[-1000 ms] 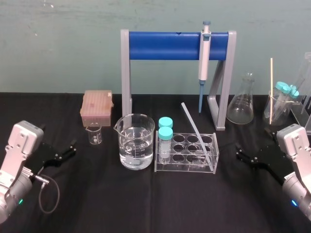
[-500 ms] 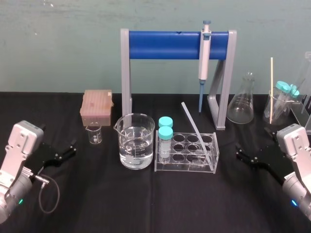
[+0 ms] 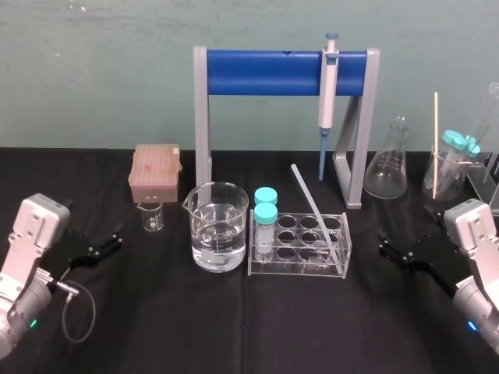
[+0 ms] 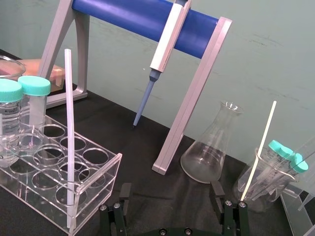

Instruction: Pick up the stirring rod with one hand, then place it down.

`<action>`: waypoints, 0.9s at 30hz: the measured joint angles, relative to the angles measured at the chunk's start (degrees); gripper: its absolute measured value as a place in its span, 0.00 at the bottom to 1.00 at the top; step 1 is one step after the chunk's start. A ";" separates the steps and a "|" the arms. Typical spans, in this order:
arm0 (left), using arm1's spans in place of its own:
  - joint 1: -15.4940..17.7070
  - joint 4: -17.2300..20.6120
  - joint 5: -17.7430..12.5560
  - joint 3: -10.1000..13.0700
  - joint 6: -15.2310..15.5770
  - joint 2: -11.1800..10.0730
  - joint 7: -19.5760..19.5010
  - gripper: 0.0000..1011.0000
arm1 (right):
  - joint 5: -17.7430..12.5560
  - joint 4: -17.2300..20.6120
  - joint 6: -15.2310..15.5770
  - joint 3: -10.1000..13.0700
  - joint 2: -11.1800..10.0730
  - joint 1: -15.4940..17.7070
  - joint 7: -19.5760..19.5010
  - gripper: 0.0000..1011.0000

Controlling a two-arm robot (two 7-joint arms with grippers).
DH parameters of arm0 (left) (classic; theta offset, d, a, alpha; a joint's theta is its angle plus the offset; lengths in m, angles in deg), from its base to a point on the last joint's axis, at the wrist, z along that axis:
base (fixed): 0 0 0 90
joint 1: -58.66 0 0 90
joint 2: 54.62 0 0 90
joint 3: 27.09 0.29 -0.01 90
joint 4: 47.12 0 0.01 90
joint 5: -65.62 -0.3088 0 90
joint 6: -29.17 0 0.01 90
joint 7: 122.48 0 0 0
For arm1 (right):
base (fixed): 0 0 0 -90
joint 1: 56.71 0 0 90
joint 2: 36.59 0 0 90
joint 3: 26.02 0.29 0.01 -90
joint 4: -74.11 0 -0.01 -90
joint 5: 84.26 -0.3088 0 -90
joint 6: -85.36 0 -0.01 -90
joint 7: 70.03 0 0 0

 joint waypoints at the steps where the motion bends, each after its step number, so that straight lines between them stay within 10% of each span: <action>1: 0.00 0.00 0.00 0.00 0.00 0.00 0.00 0.99 | 0.00 0.00 0.00 0.00 0.00 0.00 0.00 0.99; 27: 0.00 0.00 0.00 0.00 0.00 0.00 0.00 0.99 | 0.00 0.00 0.00 0.00 0.00 0.00 0.00 0.99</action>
